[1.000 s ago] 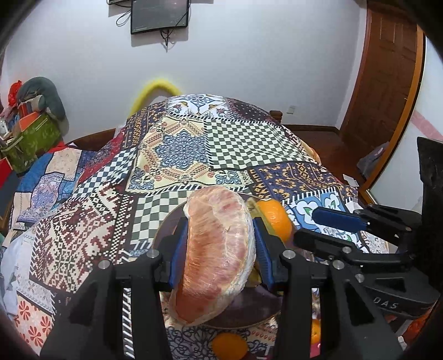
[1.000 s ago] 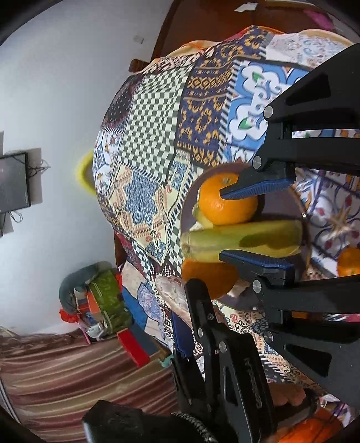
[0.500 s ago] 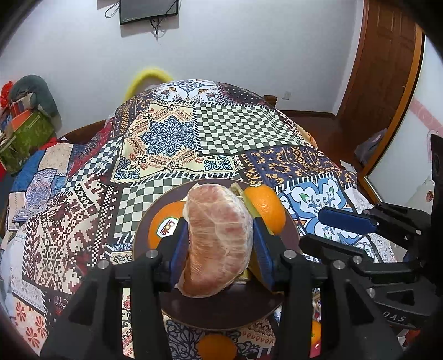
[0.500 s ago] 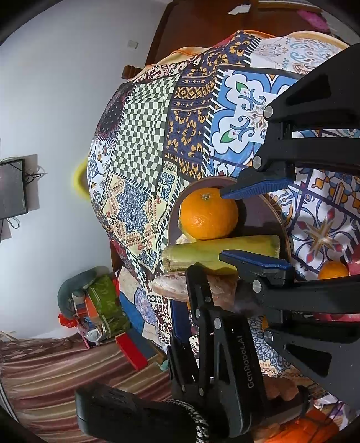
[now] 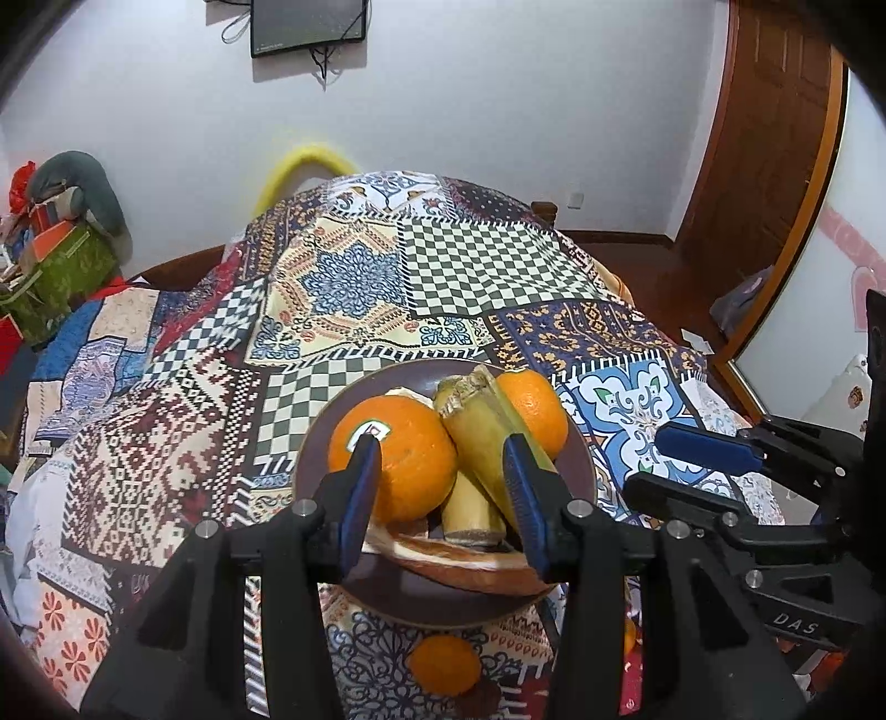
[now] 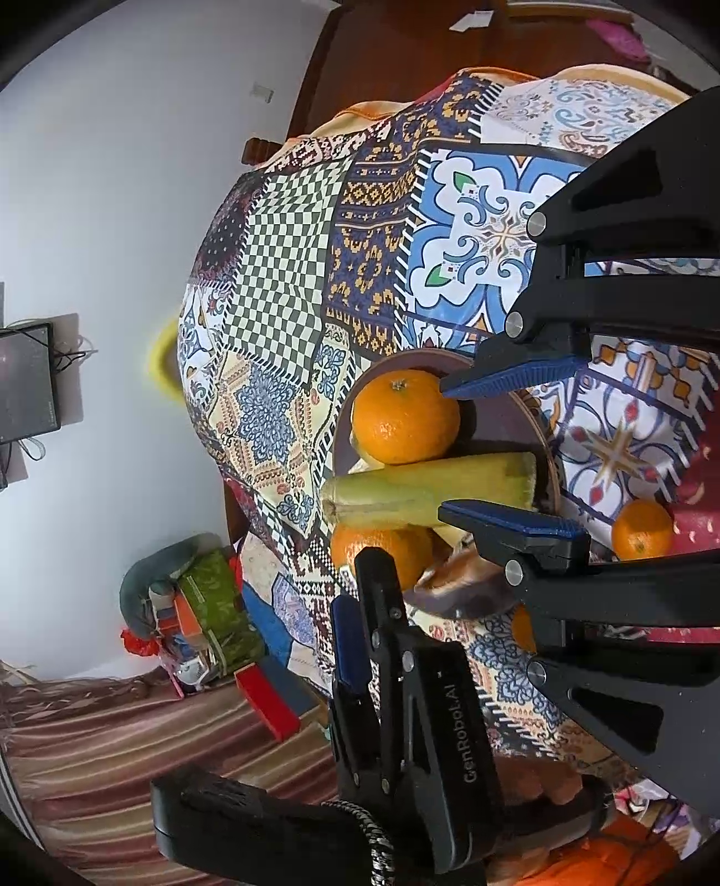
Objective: Organize fruits
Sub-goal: 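Open both tools and withdraw them from the plate, then move both tools toward the small tangerines on the quilt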
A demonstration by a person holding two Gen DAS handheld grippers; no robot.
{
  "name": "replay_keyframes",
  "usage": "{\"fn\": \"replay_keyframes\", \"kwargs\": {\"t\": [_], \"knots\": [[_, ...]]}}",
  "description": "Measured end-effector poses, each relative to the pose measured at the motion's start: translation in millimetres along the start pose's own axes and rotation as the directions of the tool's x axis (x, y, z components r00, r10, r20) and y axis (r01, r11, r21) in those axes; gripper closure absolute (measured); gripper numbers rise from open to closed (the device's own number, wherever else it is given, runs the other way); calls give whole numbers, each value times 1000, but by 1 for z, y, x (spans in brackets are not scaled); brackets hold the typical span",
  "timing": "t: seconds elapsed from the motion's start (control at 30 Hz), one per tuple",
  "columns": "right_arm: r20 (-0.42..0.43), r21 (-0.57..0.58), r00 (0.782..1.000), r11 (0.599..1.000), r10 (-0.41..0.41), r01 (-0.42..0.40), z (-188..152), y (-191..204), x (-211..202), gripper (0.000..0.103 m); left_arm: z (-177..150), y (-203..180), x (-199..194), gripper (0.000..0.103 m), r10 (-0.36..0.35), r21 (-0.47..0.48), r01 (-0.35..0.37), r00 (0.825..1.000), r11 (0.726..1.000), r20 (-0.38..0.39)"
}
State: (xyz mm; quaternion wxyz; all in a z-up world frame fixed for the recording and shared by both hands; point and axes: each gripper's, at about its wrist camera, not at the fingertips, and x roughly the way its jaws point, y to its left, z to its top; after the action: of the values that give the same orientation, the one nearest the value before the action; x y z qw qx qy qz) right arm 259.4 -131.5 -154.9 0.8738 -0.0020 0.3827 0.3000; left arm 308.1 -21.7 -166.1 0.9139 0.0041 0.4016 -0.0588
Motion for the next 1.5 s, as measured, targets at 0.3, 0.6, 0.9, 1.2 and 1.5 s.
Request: {"fn": "replay_keyframes", "kwargs": {"t": [0.3, 0.6, 0.9, 1.2, 1.5], "knots": [[24, -14, 999, 1000, -21, 21, -6, 15, -25, 68, -15, 3, -37, 57, 26, -2, -26, 999, 1000, 33], [17, -20, 999, 999, -34, 35, -24, 29, -40, 68, -47, 6, -54, 57, 18, -40, -18, 1000, 999, -1], [-4, 4, 999, 999, -50, 50, -54, 40, -44, 68, -88, 9, -52, 57, 25, -49, -29, 997, 998, -70], [-77, 53, 996, 997, -49, 53, -77, 41, -18, 68, -110, 15, -34, 57, -7, -94, -6, 991, 996, -137], [-112, 68, 992, 996, -54, 62, -81, 41, 7, 68, -110, 15, -23, 57, -19, -93, 6, 989, 996, -149]]}}
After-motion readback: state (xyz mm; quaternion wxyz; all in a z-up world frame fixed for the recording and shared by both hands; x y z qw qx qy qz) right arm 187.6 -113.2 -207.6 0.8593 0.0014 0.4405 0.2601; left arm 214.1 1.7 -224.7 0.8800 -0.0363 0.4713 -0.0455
